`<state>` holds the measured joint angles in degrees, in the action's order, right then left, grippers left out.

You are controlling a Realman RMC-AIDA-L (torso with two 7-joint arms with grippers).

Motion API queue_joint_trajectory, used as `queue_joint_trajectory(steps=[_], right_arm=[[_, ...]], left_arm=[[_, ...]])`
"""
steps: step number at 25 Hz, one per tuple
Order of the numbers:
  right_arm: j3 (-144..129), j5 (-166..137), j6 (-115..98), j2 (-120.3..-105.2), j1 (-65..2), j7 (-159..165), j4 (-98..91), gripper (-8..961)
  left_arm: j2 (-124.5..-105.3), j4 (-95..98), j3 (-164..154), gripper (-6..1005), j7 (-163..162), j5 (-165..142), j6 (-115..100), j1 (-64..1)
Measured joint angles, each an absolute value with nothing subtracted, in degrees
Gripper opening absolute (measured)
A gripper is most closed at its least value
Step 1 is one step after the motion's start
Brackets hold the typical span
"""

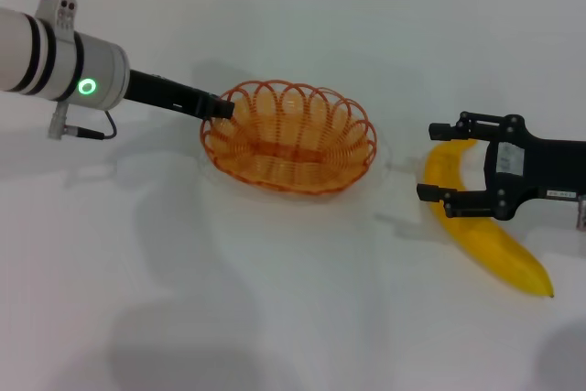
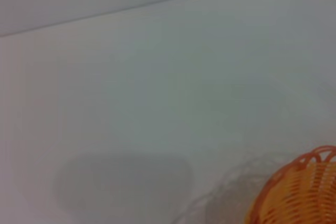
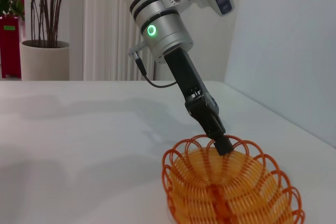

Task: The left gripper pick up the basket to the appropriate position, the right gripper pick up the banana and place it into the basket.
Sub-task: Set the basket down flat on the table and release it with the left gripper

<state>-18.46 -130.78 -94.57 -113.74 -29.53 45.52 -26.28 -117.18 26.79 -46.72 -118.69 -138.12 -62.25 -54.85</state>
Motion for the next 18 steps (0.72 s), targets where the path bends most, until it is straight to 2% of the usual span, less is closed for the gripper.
queue_joint_trajectory(steps=[18], right_arm=[[-18.37, -130.71, -94.57, -113.72, -29.53, 45.52, -25.66, 745]], left_arm=[[-116.89, 26.78, -46.80, 66, -119.22, -136.67, -59.67, -53.61]])
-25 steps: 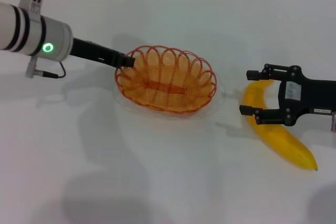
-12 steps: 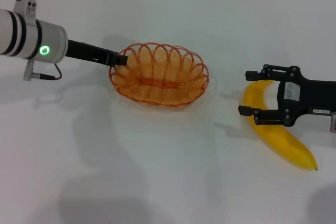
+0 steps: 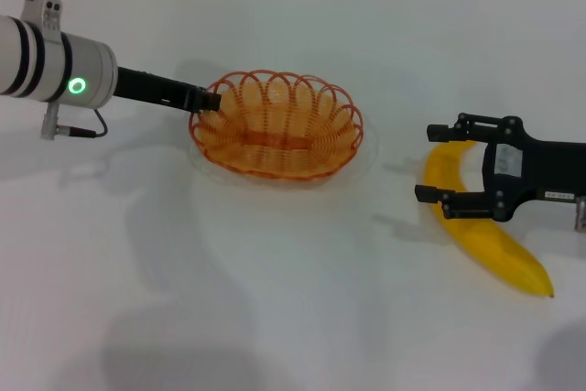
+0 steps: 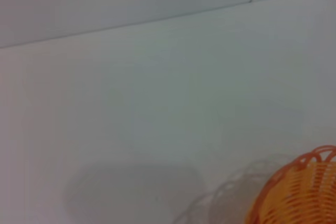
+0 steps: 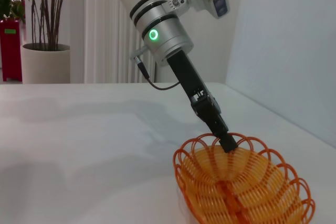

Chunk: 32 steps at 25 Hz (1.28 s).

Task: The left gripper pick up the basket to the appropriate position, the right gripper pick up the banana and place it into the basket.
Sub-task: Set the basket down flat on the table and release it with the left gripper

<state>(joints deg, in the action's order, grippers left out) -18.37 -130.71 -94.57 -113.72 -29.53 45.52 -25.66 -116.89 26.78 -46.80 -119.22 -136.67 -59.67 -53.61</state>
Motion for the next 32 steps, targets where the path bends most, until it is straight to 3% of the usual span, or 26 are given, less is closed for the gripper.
queue_joint_trajectory(steps=[21, 27, 30, 32], right_arm=[[-18.46, -130.07, -94.66, -113.64, -29.50, 45.52, -25.66, 739], [-18.46, -130.08, -94.66, -113.64, -29.53, 45.52, -25.66, 737], [-18.46, -130.08, -94.66, -113.64, -29.52, 45.52, -25.66, 736], [-18.46, -130.08, -94.66, -113.63, -29.44, 45.52, -25.66, 735]], left_arm=[[-117.16, 25.88, -46.97, 68, -119.54, -136.54, -56.06, -53.34], [-117.19, 25.84, -46.96, 145, -119.01, -136.31, -56.01, -53.51], [-117.19, 26.25, -46.93, 378, -118.68, -136.18, -55.79, -53.42], [-117.18, 26.85, -46.93, 478, -117.50, -136.12, -55.55, -53.34]])
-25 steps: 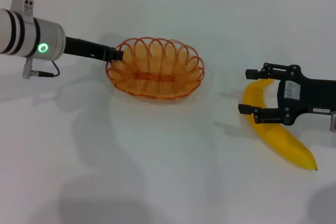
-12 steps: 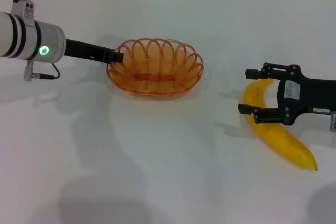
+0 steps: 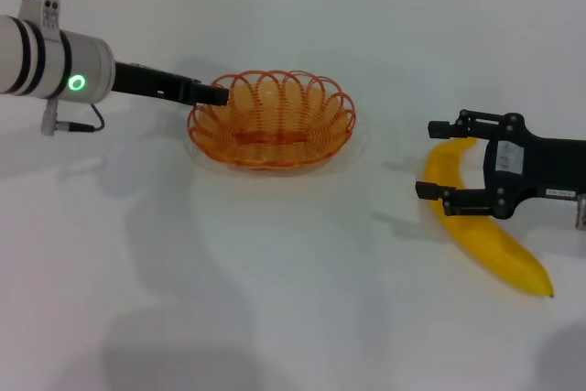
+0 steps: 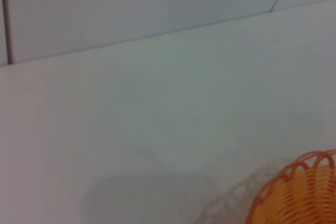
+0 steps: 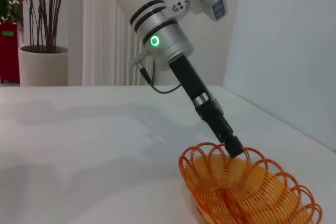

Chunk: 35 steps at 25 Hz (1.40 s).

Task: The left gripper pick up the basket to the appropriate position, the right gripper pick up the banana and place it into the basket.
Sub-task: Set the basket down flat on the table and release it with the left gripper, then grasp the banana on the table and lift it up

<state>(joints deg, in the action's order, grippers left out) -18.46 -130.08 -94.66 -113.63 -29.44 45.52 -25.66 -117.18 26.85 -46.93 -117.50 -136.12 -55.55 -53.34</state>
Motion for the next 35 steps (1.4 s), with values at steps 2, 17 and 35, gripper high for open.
queue_joint_trajectory(steps=[2, 17, 35], right_arm=[[-18.46, -130.08, -94.66, -113.57, -29.31, 45.52, -25.66, 735], [-18.37, -127.13, -95.35, -113.10, -27.45, 45.52, -25.67, 730], [-18.37, -125.49, -95.35, -113.11, -25.59, 45.03, -25.66, 725]], left_arm=[[-117.18, 27.56, -46.93, 577, -116.71, -136.07, -55.58, -53.08], [-116.97, 46.27, -46.94, 631, -90.73, -108.29, -79.86, -29.33], [-116.88, 25.61, -45.89, 627, -49.83, -96.10, -82.62, -20.26]])
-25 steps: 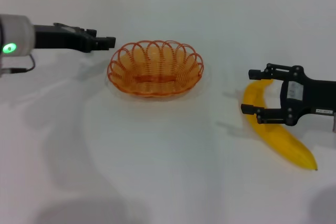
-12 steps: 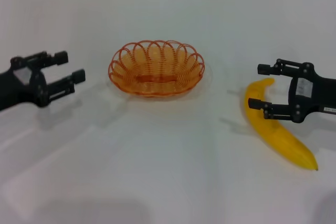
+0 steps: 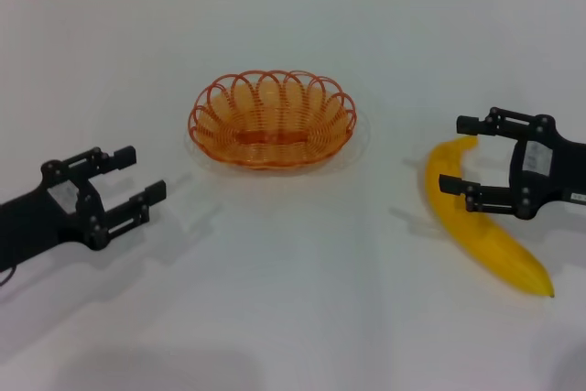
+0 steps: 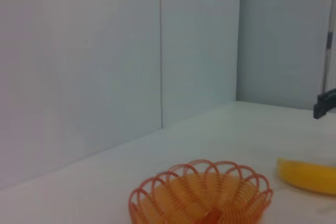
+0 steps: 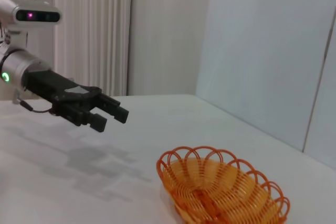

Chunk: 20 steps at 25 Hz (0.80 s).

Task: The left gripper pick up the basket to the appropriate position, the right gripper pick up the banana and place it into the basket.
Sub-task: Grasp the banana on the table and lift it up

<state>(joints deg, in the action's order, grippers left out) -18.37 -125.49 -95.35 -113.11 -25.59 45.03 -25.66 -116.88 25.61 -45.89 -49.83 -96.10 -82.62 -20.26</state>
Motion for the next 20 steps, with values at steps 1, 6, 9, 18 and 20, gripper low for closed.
queue_joint_trajectory(steps=[1, 6, 9, 18, 20], right_arm=[[-18.37, -125.49, -95.28, -113.11, -25.40, 45.00, -25.66, 724], [-18.66, -125.99, -93.99, -113.11, -24.97, 44.94, -25.66, 723], [-18.86, -126.41, -92.75, -113.20, -24.65, 44.95, -25.66, 722], [-18.87, -130.79, -91.58, -113.65, -24.28, 49.01, -25.64, 719], [-18.87, -131.38, -91.58, -113.64, -24.24, 51.25, -25.89, 719]], left_arm=[[-116.88, 25.32, -45.88, 626, -49.32, -96.05, -82.61, -20.12], [-116.89, 25.17, -45.73, 626, -48.32, -95.62, -82.61, -19.74], [-116.89, 25.15, -45.71, 627, -48.21, -95.61, -82.62, -19.79], [-116.89, 24.37, -45.61, 624, -47.46, -95.47, -81.98, -19.77], [-116.89, 24.36, -45.61, 623, -47.46, -95.47, -81.98, -19.74]])
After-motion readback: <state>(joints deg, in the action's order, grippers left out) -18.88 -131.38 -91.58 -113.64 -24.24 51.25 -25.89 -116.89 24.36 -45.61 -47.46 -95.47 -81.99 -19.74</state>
